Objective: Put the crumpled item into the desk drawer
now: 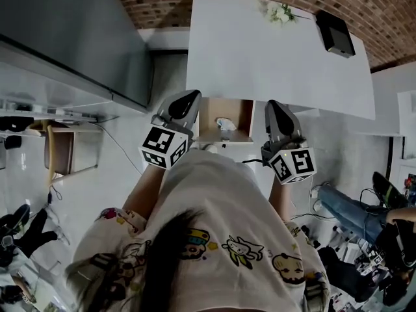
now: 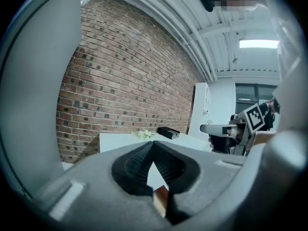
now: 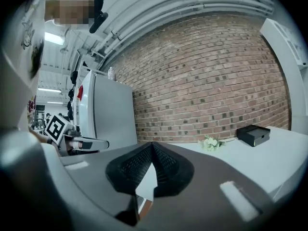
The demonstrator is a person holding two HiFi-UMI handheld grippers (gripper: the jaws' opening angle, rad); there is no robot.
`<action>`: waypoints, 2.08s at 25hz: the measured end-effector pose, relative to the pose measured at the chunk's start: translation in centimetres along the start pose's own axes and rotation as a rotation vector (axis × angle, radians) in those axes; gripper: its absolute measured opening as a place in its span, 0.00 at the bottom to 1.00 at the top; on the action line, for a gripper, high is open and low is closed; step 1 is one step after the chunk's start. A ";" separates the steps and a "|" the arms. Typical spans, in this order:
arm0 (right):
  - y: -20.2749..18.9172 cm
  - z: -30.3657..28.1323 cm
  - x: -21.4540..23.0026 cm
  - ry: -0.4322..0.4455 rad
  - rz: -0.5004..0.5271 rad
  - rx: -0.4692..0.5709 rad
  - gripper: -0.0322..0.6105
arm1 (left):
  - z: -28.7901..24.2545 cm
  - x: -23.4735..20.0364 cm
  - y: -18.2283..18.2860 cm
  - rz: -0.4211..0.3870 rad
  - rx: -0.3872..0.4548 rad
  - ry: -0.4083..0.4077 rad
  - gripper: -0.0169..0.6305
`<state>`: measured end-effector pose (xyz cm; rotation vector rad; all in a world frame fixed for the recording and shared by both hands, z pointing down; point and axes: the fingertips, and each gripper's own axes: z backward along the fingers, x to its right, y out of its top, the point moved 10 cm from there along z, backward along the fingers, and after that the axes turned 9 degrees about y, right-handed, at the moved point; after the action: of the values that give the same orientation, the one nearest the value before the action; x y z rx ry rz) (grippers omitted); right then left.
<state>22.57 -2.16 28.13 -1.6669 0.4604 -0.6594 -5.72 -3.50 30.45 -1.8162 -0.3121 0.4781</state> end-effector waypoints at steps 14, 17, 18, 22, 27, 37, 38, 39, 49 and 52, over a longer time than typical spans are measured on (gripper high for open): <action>-1.2 0.2 -0.7 -0.047 -0.033 -0.003 0.06 | 0.6 -1.3 -0.3 0.005 -0.013 0.025 0.03; -1.2 0.2 -1.0 -0.050 -0.040 -0.006 0.06 | 0.8 -1.4 -0.3 0.004 -0.015 0.019 0.02; -1.2 0.2 -1.1 -0.050 -0.042 -0.008 0.06 | 0.8 -1.4 -0.3 0.004 -0.015 0.017 0.02; -1.3 0.0 -1.4 -0.046 -0.043 -0.021 0.06 | 0.9 -1.6 -0.2 0.007 -0.013 0.010 0.03; -1.2 -0.1 -1.7 -0.040 -0.038 -0.031 0.06 | 1.1 -1.8 -0.4 0.011 -0.001 0.010 0.02; -1.4 -0.3 -1.4 -0.035 -0.043 -0.039 0.06 | 1.0 -2.4 0.0 0.000 0.031 -0.010 0.02; -1.5 -0.2 -1.4 -0.036 -0.044 -0.043 0.06 | 1.0 -2.3 0.0 -0.003 0.030 -0.015 0.02; -1.5 -0.1 -1.4 -0.037 -0.044 -0.048 0.06 | 1.0 -2.2 0.1 -0.005 0.028 -0.021 0.02; -1.7 0.3 -1.9 -0.042 -0.034 -0.060 0.06 | 1.1 -2.0 -0.4 -0.017 -0.004 -0.086 0.02; -1.7 0.5 -1.9 -0.046 -0.035 -0.064 0.06 | 1.1 -1.8 -0.5 -0.020 -0.008 -0.093 0.03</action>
<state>21.36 -0.25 29.40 -1.7502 0.4238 -0.6364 -7.77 -3.23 30.91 -1.7999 -0.3966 0.5491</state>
